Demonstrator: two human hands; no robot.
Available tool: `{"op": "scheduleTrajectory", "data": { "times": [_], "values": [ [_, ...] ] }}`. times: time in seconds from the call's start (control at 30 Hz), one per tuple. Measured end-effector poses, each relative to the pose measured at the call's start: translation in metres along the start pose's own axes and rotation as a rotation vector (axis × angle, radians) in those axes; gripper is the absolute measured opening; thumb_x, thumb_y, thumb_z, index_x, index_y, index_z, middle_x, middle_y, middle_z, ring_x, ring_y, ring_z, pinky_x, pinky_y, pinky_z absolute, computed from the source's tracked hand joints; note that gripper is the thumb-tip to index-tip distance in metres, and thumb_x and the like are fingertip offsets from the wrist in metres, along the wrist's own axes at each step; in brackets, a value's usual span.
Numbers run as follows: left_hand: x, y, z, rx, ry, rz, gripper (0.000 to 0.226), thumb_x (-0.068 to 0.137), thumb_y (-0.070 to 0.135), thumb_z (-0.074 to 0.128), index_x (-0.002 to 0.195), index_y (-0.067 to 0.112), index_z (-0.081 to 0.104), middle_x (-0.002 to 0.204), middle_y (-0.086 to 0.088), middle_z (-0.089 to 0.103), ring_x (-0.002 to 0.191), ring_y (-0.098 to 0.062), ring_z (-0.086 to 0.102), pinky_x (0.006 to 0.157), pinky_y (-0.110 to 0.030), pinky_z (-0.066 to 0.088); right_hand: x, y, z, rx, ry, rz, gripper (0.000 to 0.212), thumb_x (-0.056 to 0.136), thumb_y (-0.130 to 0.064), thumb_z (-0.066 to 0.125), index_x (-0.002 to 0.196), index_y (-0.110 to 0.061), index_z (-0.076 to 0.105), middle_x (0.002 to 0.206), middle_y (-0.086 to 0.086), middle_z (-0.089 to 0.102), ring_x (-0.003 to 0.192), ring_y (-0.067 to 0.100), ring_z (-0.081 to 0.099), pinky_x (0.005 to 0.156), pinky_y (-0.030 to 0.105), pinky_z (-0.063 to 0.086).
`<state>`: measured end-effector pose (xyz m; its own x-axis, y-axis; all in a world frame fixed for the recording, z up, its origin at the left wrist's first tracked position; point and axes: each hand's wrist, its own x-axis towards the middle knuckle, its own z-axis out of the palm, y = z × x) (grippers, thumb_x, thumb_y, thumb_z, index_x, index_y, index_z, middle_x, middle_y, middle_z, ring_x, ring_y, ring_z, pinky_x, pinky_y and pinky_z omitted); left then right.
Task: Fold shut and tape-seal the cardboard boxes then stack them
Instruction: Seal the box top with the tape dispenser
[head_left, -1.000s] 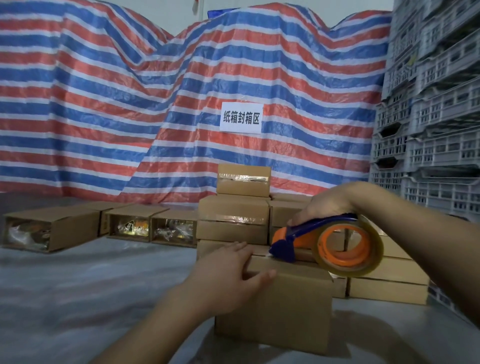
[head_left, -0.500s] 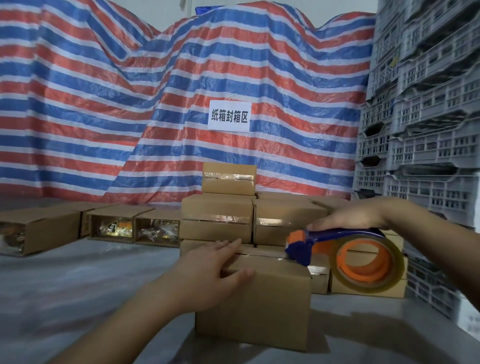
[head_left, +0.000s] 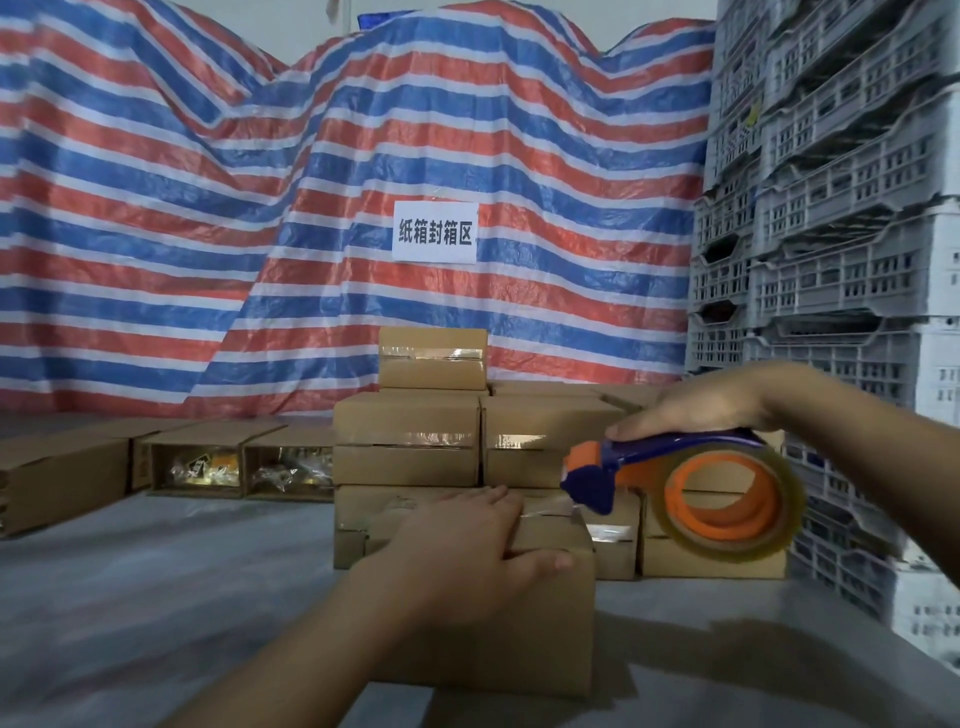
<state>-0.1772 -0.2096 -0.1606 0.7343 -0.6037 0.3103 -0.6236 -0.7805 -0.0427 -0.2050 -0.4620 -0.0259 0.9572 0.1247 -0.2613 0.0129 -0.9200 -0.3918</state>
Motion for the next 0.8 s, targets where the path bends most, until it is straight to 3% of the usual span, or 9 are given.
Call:
{"op": "scheduleTrajectory", "data": {
  "times": [0.17, 0.33, 0.4, 0.47, 0.6, 0.8],
  "values": [
    [-0.001, 0.0, 0.001, -0.005, 0.013, 0.009, 0.091, 0.083, 0.085, 0.019, 0.155, 0.03, 0.018, 0.163, 0.006, 0.02, 0.146, -0.013, 0.025, 0.113, -0.035, 0.025, -0.005, 0.025, 0.008, -0.037, 0.043, 0.066, 0.049, 0.089, -0.069, 0.048, 0.098, -0.026, 0.069, 0.074, -0.006, 0.071, 0.064, 0.007, 0.065, 0.069, 0.022, 0.05],
    [0.001, -0.002, -0.002, -0.08, -0.018, 0.004, 0.097, 0.082, 0.085, 0.032, 0.154, 0.035, -0.008, 0.164, 0.01, 0.009, 0.148, -0.013, 0.018, 0.114, -0.034, 0.021, 0.008, 0.036, 0.028, -0.044, 0.148, 0.087, 0.057, 0.088, -0.072, 0.048, 0.101, -0.021, 0.07, 0.073, -0.008, 0.073, 0.064, 0.003, 0.067, 0.071, 0.023, 0.049],
    [0.005, 0.002, -0.008, -0.026, -0.008, 0.04, 0.095, 0.083, 0.082, 0.035, 0.155, 0.034, -0.003, 0.165, 0.008, -0.001, 0.15, -0.014, 0.006, 0.114, -0.034, 0.005, 0.007, 0.038, 0.029, -0.019, 0.143, 0.078, 0.058, 0.088, -0.072, 0.048, 0.105, -0.021, 0.069, 0.074, -0.008, 0.073, 0.064, 0.003, 0.067, 0.07, 0.022, 0.049],
    [0.01, 0.014, -0.011, -0.013, 0.033, 0.107, 0.093, 0.084, 0.081, 0.037, 0.156, 0.031, 0.006, 0.165, 0.007, 0.001, 0.15, -0.013, 0.005, 0.108, -0.03, 0.0, 0.007, 0.038, 0.029, -0.011, 0.141, 0.066, 0.059, 0.088, -0.072, 0.049, 0.112, -0.021, 0.068, 0.076, -0.007, 0.073, 0.066, 0.003, 0.068, 0.07, 0.022, 0.05],
    [0.012, 0.033, 0.0, -0.043, 0.024, 0.17, 0.082, 0.09, 0.071, 0.042, 0.155, 0.027, 0.017, 0.161, 0.003, 0.024, 0.144, -0.015, 0.027, 0.113, -0.031, 0.024, 0.006, 0.042, 0.03, -0.02, 0.148, 0.053, 0.056, 0.091, -0.07, 0.047, 0.11, -0.023, 0.069, 0.084, -0.003, 0.075, 0.072, 0.007, 0.069, 0.075, 0.024, 0.053],
    [0.012, 0.031, 0.004, -0.011, 0.054, 0.167, 0.081, 0.092, 0.069, 0.039, 0.155, 0.023, 0.02, 0.163, 0.001, 0.021, 0.146, -0.015, 0.023, 0.115, -0.03, 0.022, -0.027, 0.054, 0.002, 0.063, 0.078, 0.025, 0.053, 0.084, -0.071, 0.05, 0.087, -0.021, 0.068, 0.068, -0.006, 0.07, 0.057, 0.006, 0.063, 0.059, 0.018, 0.05]
  ]
}}
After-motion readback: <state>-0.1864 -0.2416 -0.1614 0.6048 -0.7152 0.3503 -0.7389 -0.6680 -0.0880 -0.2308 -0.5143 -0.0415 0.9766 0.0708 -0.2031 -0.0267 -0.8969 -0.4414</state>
